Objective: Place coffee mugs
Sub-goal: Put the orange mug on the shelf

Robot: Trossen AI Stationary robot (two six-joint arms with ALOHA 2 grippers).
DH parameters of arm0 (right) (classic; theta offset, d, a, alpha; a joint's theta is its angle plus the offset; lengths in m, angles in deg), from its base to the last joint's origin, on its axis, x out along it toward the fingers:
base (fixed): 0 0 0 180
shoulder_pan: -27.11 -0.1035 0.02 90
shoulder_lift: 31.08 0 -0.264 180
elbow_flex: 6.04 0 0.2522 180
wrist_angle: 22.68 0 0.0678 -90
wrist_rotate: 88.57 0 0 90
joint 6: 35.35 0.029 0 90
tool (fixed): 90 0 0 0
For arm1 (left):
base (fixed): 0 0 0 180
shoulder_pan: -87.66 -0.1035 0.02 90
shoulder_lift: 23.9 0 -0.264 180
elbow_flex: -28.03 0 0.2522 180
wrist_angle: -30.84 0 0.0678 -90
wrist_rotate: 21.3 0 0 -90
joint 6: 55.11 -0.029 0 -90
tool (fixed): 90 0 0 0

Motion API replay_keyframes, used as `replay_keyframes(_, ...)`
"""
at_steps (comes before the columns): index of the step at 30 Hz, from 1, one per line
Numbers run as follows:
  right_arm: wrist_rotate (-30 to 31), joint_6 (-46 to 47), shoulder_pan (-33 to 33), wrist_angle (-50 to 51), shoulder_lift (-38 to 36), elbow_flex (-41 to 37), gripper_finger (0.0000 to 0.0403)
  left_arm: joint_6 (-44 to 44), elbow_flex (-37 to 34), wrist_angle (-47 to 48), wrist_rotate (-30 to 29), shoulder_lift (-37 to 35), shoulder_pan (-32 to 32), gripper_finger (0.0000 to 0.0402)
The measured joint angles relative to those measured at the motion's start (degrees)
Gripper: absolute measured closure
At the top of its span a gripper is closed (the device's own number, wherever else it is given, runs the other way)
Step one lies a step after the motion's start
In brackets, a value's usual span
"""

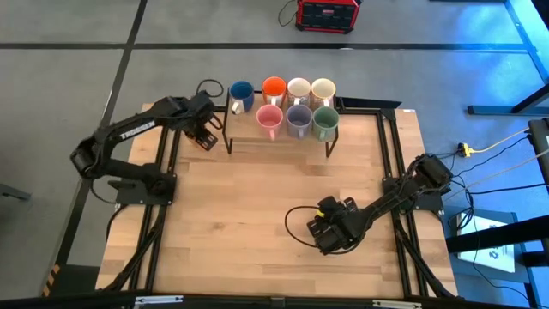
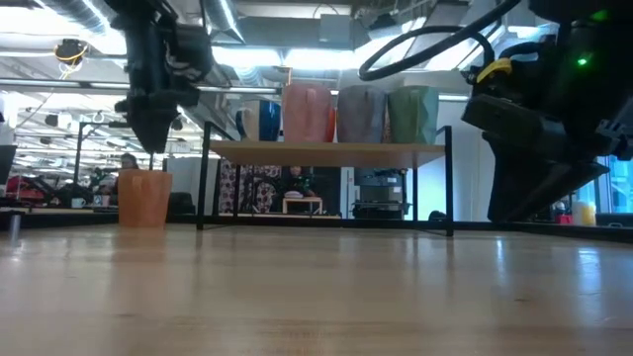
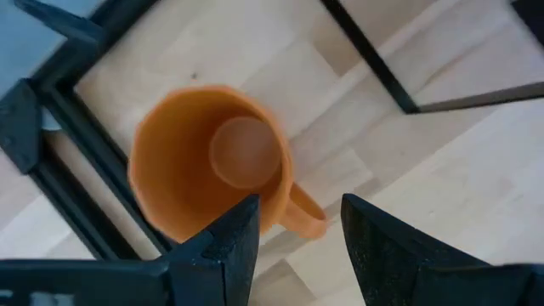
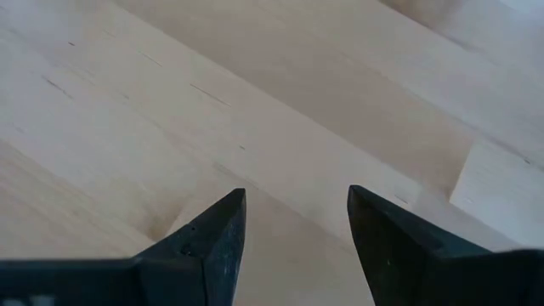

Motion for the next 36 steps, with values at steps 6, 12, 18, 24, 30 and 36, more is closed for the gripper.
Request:
replay_keyframes(6, 0.0, 0.0, 0.0, 0.0, 0.0, 0.0, 0.0210, -4.4, 0.0, -2.1, 0.7, 4.6, -3.4, 0.0241)
replay_keyframes(12, 0.5, 0.0, 0.2, 0.1, 0.0, 0.0, 0.0210, -7.5, 0.0, -2.8, 2.7, 8.4, -6.0, 0.0241)
replay_keyframes(18, 0.5, 0.1, 0.2, 0.1, 0.0, 0.0, 0.0210, -8.8, 0.0, -4.6, 4.2, 10.4, -8.0, 0.0241)
replay_keyframes(24, 0.5, 0.1, 0.2, 0.1, 0.0, 0.0, 0.0210, -9.4, -0.7, -5.6, 5.6, 12.4, -9.4, 0.0244)
replay_keyframes(30, 0.5, 0.2, 0.2, 0.1, 0.0, 0.0, 0.0210, -9.2, -2.6, -6.5, 6.8, 12.5, -9.4, 0.0299)
replay_keyframes(36, 1.0, 0.1, 0.2, 0.3, 0.0, 0.0, 0.0210, -9.0, -3.5, -6.3, 7.1, 12.4, -8.5, 0.0383)
